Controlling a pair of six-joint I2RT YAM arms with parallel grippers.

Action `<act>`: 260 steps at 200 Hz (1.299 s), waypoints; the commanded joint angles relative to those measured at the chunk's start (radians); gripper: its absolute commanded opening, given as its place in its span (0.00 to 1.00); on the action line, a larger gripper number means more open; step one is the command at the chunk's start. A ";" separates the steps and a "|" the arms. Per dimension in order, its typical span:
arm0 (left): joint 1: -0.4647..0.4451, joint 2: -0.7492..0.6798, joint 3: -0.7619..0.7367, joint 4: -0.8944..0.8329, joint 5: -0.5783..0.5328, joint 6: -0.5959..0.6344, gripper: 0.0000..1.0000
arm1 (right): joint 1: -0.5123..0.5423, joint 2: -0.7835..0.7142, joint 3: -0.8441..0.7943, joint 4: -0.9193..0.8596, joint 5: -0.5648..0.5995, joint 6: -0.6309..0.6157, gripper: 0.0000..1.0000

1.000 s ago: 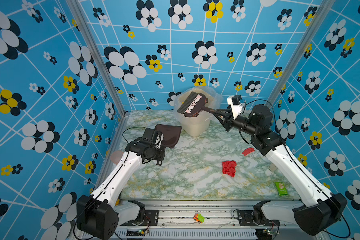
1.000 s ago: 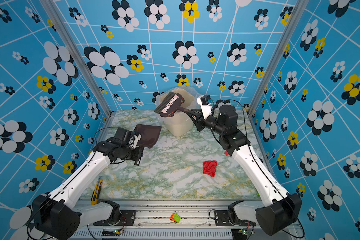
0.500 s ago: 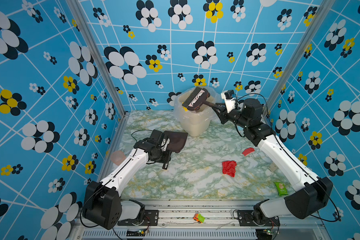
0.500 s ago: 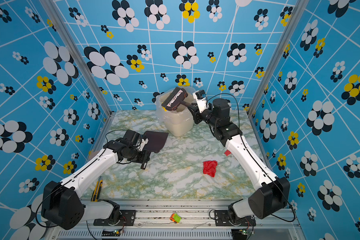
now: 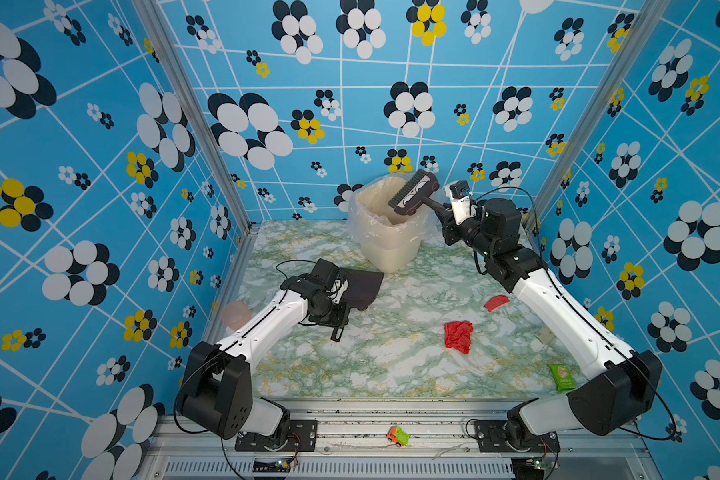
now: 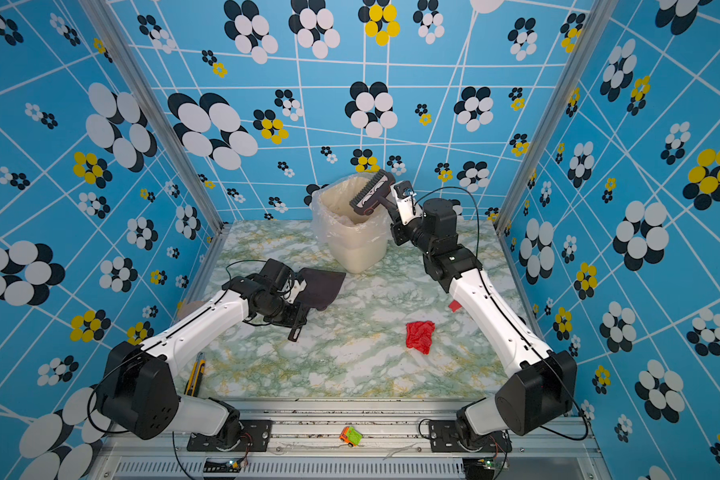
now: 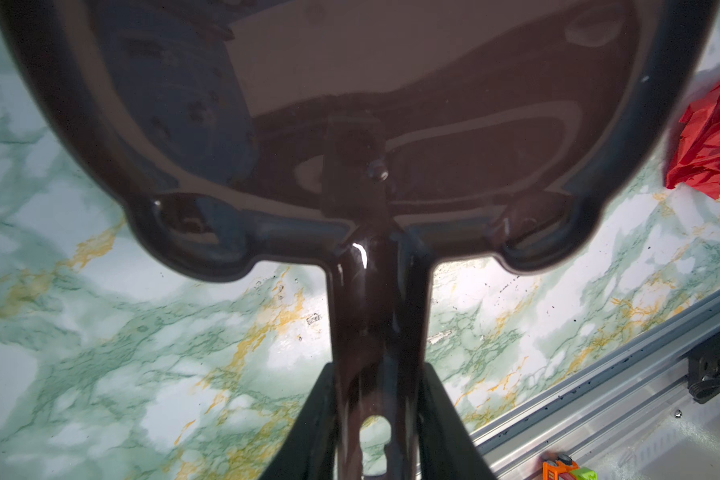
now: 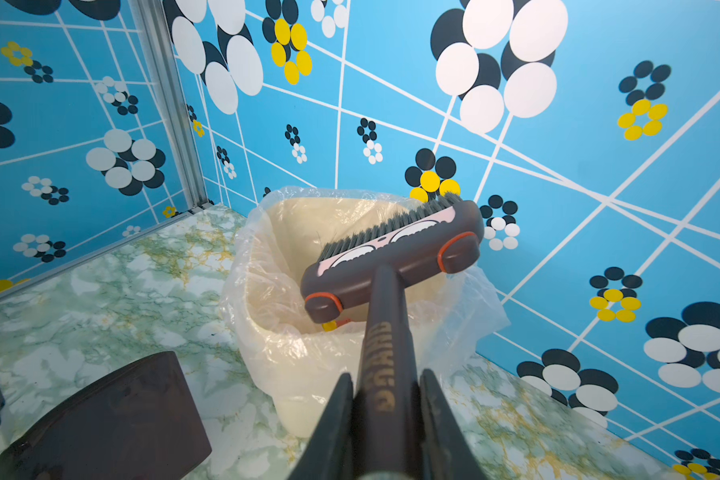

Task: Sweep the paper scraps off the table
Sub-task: 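Set the dustpan by the red scraps with the left gripper while the right brush approaches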

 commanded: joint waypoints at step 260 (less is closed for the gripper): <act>-0.278 0.340 0.248 -0.101 -0.014 0.141 0.00 | 0.002 -0.302 -0.090 -1.249 0.106 0.618 0.00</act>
